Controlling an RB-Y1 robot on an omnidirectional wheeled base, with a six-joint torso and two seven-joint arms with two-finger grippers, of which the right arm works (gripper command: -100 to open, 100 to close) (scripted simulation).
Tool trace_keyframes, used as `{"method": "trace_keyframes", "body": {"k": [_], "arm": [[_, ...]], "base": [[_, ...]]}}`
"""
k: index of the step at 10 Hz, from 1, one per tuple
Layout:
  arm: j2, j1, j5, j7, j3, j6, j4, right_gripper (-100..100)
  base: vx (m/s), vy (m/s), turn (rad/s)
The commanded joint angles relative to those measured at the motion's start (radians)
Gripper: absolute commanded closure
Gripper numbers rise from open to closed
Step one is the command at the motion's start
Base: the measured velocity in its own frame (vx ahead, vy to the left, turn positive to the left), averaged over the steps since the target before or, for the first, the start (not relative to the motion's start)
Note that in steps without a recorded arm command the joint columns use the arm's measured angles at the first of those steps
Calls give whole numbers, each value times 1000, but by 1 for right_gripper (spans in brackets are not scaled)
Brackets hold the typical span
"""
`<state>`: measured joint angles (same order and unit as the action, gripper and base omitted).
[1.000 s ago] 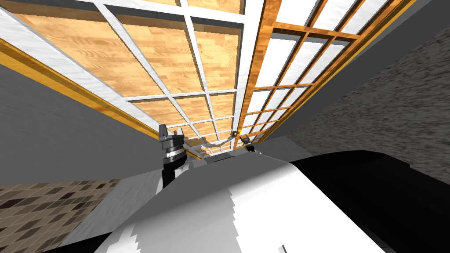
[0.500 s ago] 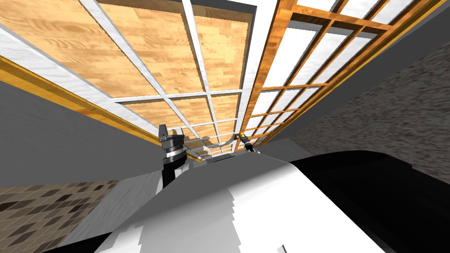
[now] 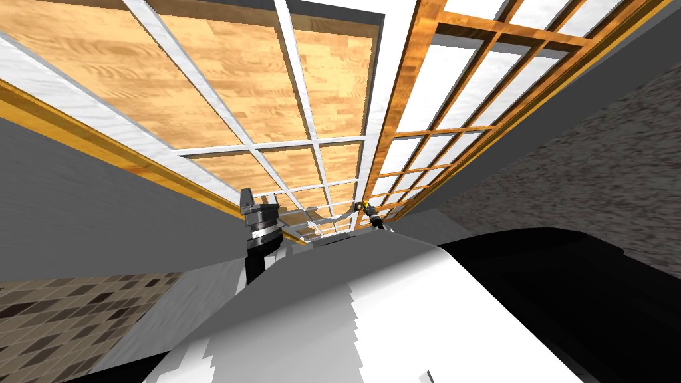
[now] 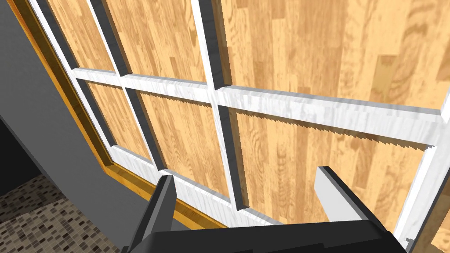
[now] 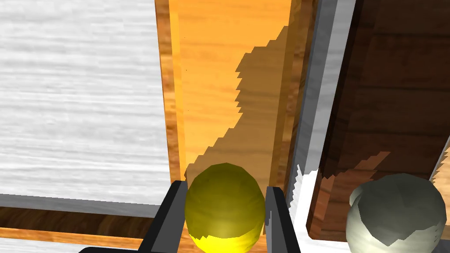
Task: Pull the door open
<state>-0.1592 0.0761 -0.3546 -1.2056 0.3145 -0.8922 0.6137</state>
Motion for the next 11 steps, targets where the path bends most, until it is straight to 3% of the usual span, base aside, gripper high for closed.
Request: {"method": "trace_keyframes", "body": {"k": [1,3,5,7,9,11], "arm": [[-10,-24,10,13,4,2,-7,100],[-13,-30,13,17,5,3,-8,100],[-24,-57,24,32,10,5,-15,100],[-24,-57,24,32,10,5,-15,100],[-41,-95,47,66,12,8,-23,100],[-41,-95,47,66,12,8,-23,100]], "base": [[-105,-14,-30],[-134,9,-28],[-153,5,-44],[-108,0,-32],[-146,-8,-35],[-109,-3,-25]]}}
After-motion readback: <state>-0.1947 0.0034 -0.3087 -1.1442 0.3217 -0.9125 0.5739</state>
